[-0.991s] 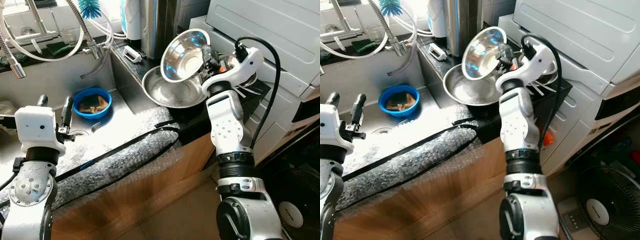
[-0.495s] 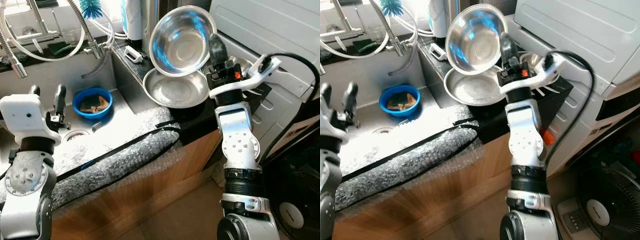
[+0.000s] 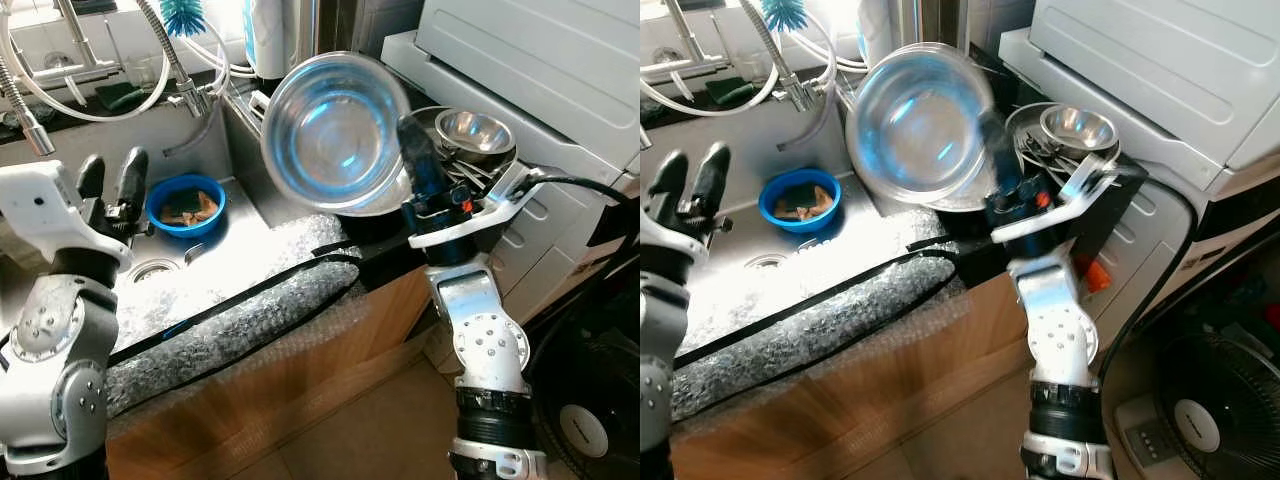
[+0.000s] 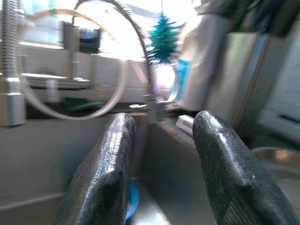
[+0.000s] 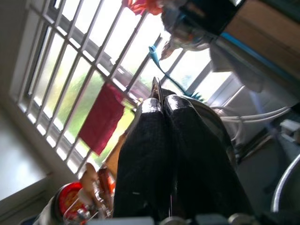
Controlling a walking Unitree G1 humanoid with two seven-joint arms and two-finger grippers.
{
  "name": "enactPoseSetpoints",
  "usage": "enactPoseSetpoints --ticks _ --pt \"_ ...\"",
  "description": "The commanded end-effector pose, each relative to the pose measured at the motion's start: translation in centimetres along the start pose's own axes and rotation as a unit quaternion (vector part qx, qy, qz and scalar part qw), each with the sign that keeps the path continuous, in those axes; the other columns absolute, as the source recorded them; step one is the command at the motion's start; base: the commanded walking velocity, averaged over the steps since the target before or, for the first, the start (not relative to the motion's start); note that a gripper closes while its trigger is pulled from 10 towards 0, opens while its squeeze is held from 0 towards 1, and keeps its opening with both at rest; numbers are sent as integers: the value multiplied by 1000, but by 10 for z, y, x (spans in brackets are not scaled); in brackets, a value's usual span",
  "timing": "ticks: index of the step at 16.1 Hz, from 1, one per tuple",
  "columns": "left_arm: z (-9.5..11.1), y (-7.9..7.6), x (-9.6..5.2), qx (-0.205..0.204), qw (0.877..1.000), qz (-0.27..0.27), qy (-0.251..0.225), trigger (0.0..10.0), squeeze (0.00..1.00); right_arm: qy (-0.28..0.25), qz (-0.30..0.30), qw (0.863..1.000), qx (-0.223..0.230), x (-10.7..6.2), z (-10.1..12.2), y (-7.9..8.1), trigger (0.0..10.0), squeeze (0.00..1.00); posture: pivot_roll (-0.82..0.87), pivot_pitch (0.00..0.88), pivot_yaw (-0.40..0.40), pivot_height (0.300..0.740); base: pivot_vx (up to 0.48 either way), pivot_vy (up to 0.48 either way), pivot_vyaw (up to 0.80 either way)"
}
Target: Kitchen organization
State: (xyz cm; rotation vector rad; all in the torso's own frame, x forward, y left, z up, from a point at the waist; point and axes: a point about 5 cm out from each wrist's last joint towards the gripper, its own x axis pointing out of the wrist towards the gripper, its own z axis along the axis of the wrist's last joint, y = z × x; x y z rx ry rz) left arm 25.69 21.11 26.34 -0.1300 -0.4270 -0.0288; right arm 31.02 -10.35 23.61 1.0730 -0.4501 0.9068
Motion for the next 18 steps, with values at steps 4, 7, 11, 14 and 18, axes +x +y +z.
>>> enactPoseSetpoints --ticks 4,7,11,14,18 --pt "13 -17 3 -36 997 -71 -14 10000 0 7 36 999 -2 -3 4 13 10000 0 103 112 -28 740 0 0 0" --pt "13 -25 1 -69 993 -100 -8 10000 1000 14 34 999 -4 -6 3 13 10000 0 104 110 -29 740 0 0 0" --pt "5 -44 -7 -106 980 -165 30 10000 1000 25 42 999 -2 -7 -1 15 10000 0 104 99 -29 740 0 0 0" --pt "3 -46 -8 -106 979 -172 37 10000 0 31 46 998 -1 -7 -2 16 10000 0 104 93 -30 740 0 0 0" --pt "0 -51 -10 -106 976 -186 47 10000 0 41 52 998 -1 -8 -6 18 10000 0 104 93 -30 740 0 0 0"
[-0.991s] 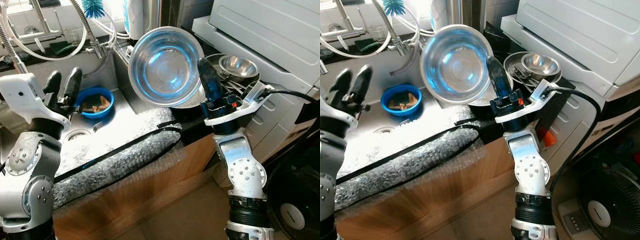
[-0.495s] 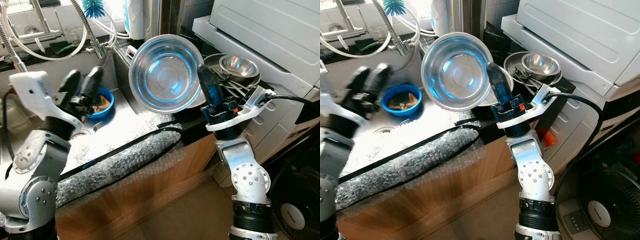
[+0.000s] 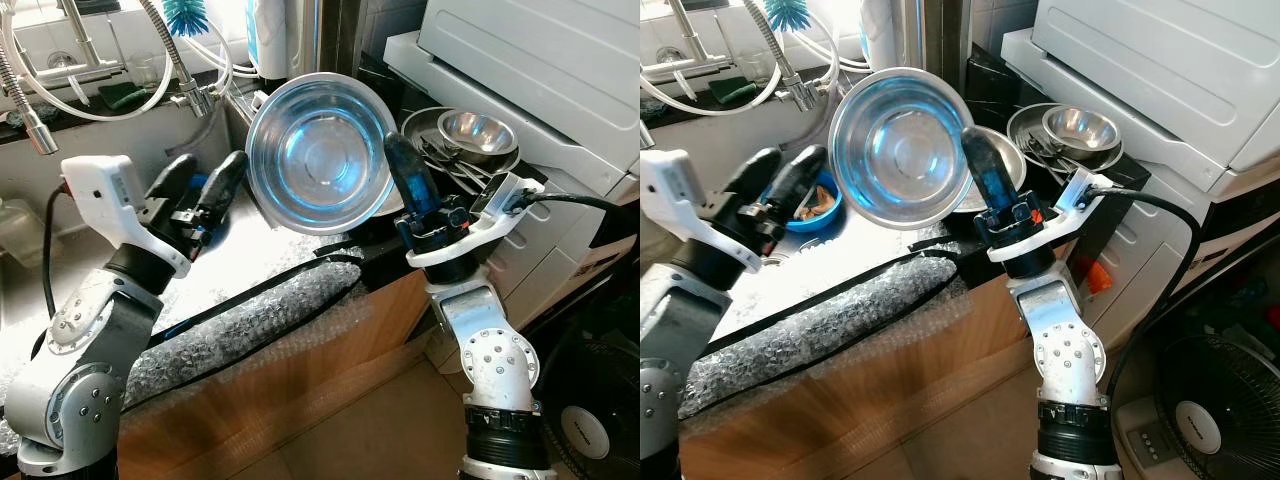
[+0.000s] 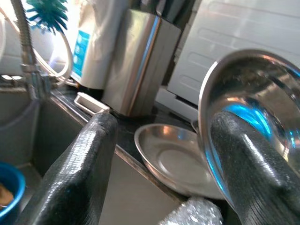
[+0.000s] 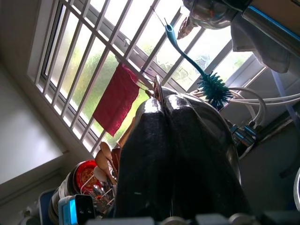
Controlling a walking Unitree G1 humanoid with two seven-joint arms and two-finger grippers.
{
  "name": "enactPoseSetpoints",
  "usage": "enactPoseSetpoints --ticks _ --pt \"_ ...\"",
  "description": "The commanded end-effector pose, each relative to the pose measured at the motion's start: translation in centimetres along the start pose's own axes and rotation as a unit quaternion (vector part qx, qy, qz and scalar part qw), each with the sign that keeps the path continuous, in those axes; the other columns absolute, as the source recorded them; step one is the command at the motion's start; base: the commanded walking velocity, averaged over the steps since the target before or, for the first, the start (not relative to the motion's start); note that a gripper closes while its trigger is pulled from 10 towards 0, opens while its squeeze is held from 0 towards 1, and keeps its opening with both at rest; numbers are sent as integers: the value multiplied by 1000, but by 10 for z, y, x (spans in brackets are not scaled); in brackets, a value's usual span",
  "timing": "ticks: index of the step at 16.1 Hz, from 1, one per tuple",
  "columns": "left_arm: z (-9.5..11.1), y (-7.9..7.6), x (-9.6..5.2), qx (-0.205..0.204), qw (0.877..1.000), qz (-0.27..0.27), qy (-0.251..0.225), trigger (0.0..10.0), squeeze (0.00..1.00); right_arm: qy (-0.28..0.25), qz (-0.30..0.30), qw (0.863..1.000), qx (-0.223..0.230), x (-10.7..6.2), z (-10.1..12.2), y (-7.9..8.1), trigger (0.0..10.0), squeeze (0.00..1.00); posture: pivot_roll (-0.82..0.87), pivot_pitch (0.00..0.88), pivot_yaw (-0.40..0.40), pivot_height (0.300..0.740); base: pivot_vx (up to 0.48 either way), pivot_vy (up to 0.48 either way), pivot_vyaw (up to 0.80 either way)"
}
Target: Kitchen organization
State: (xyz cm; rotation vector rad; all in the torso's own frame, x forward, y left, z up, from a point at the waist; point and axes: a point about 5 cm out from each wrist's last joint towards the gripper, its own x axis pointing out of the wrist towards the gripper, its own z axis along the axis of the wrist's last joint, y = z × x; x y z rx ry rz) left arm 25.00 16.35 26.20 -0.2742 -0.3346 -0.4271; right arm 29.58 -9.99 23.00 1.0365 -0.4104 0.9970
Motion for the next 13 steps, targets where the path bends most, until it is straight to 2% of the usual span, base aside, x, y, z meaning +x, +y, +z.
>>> enactPoseSetpoints --ticks 1,13 --pt "3 -6 -3 7 1000 -14 -3 10000 0 3 27 1000 -7 3 1 9 10000 0 104 93 -30 740 0 0 0" --pt "-1 -15 -3 8 999 -44 5 10000 0 25 30 999 -13 3 -5 9 10000 0 103 110 -37 740 0 0 0"
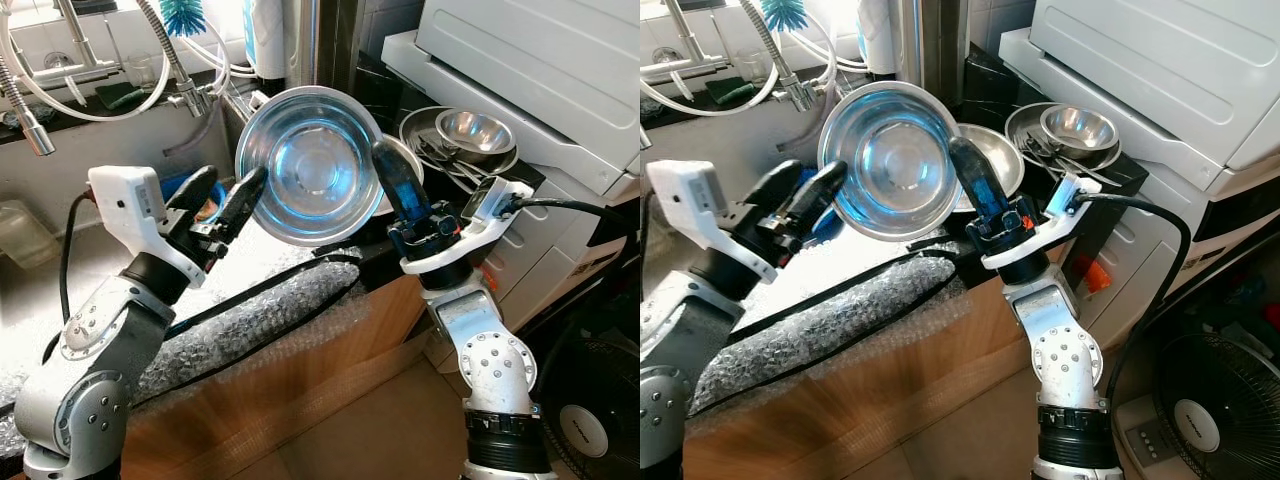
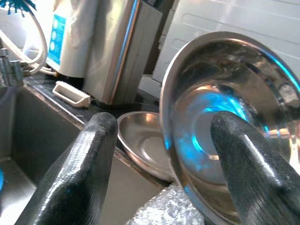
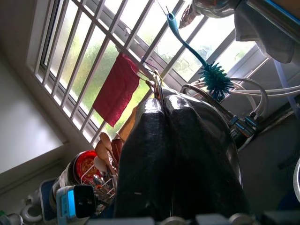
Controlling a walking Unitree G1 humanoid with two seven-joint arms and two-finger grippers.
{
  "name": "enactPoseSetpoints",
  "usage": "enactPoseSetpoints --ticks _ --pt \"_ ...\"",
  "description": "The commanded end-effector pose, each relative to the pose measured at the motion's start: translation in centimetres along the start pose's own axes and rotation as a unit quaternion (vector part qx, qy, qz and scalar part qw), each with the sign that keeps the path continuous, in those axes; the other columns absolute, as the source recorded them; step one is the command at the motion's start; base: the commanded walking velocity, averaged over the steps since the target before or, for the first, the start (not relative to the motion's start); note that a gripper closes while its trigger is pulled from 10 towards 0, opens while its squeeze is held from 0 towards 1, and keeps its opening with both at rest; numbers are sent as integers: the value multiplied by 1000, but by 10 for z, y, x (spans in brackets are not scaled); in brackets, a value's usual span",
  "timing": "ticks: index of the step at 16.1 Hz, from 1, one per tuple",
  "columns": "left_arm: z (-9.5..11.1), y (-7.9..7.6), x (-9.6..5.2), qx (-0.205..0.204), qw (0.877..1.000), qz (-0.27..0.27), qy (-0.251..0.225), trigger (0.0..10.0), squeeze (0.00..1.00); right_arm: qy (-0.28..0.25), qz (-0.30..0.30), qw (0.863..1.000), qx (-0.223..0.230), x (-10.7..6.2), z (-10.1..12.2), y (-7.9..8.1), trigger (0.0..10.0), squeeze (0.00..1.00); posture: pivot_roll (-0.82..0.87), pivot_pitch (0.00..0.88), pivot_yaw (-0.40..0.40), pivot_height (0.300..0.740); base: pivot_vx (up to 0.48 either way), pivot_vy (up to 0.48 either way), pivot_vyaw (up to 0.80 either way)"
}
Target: Kitchen organization
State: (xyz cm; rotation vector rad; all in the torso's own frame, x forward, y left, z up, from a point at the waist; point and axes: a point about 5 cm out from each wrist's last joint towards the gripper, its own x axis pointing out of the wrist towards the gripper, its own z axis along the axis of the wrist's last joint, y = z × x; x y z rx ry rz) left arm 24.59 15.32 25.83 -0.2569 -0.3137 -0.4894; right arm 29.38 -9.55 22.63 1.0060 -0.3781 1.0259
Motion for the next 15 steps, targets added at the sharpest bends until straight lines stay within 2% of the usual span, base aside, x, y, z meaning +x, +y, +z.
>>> enactPoseSetpoints --ticks 1,8,13,14,15 --pt "4 -7 -1 11 1000 -21 -6 10000 0 3 26 1000 -11 5 1 9 10000 0 103 112 -37 740 0 0 0" --pt "-1 -14 -1 40 998 -46 19 10000 0 6 29 1000 -10 5 -1 10 10000 0 105 115 -38 740 0 0 0" --pt "-4 -12 1 48 998 -31 22 10000 0 7 37 999 -6 5 -1 12 10000 0 103 115 -37 740 0 0 0" --pt "-6 -11 1 49 998 -27 24 7176 0 7 40 999 -4 5 -1 12 10000 0 103 115 -37 740 0 0 0" --pt "-6 -11 1 48 998 -24 23 3804 0 7 41 999 -4 5 -1 13 10000 0 102 116 -37 740 0 0 0"
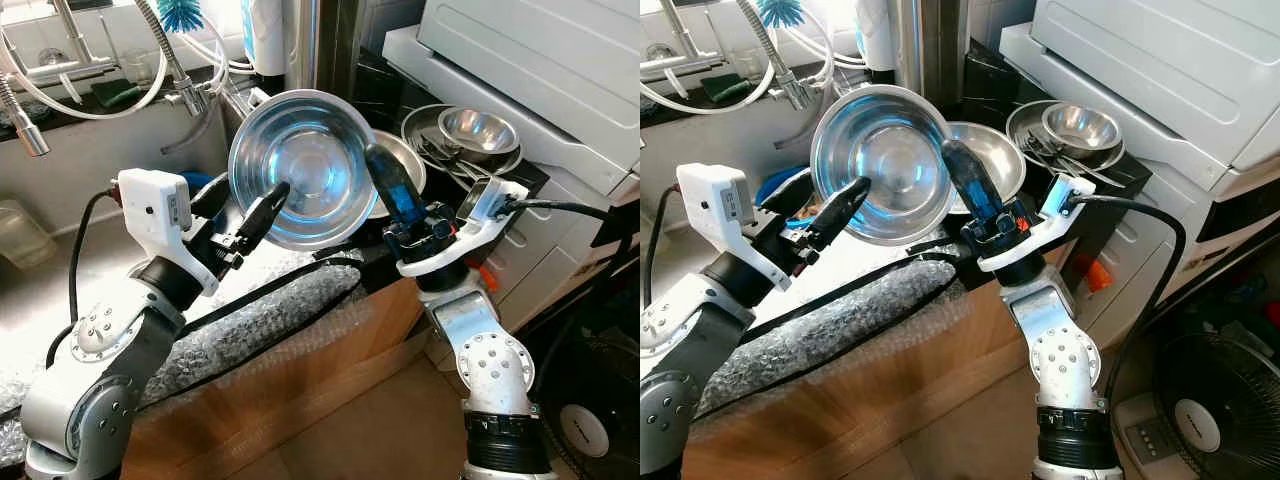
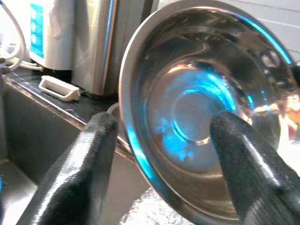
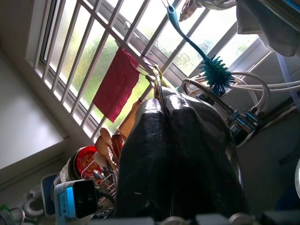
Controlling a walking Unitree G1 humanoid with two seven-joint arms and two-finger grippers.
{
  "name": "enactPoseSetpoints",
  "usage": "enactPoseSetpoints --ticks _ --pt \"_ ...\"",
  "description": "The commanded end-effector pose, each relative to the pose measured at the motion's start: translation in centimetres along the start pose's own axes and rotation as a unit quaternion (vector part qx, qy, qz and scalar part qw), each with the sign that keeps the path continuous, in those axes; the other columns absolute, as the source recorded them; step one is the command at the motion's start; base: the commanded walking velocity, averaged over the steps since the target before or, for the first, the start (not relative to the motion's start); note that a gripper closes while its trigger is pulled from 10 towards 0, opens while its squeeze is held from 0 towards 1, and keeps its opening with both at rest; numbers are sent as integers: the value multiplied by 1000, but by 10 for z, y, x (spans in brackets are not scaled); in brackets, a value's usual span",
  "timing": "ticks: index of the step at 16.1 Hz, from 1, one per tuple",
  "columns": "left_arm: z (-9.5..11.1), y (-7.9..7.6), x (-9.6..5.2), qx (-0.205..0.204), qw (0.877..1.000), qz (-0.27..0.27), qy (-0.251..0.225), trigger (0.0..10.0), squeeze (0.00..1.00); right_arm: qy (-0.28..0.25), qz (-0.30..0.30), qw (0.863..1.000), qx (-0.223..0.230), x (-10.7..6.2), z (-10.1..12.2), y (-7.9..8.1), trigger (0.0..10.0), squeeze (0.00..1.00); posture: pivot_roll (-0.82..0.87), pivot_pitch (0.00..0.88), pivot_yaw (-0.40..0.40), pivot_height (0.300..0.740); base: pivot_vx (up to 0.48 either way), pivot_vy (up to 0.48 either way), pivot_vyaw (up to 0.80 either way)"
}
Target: Kitchen organization
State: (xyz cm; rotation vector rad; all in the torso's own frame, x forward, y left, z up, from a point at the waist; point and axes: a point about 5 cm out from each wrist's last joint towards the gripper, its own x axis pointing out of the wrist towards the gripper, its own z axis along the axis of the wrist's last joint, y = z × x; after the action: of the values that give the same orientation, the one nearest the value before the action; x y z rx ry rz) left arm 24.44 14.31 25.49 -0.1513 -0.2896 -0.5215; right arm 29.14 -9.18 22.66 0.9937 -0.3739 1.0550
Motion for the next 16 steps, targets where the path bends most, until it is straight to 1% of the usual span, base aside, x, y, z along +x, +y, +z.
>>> enactPoseSetpoints --ticks 1,16 --pt "1 -2 0 4 1000 1 -5 0 0 -2 31 1000 -4 4 2 10 10000 0 102 116 -37 740 0 0 0" --pt "2 -1 1 -3 1000 9 -18 0 0 4 35 999 -1 3 1 12 10000 0 102 113 -38 740 0 0 0"
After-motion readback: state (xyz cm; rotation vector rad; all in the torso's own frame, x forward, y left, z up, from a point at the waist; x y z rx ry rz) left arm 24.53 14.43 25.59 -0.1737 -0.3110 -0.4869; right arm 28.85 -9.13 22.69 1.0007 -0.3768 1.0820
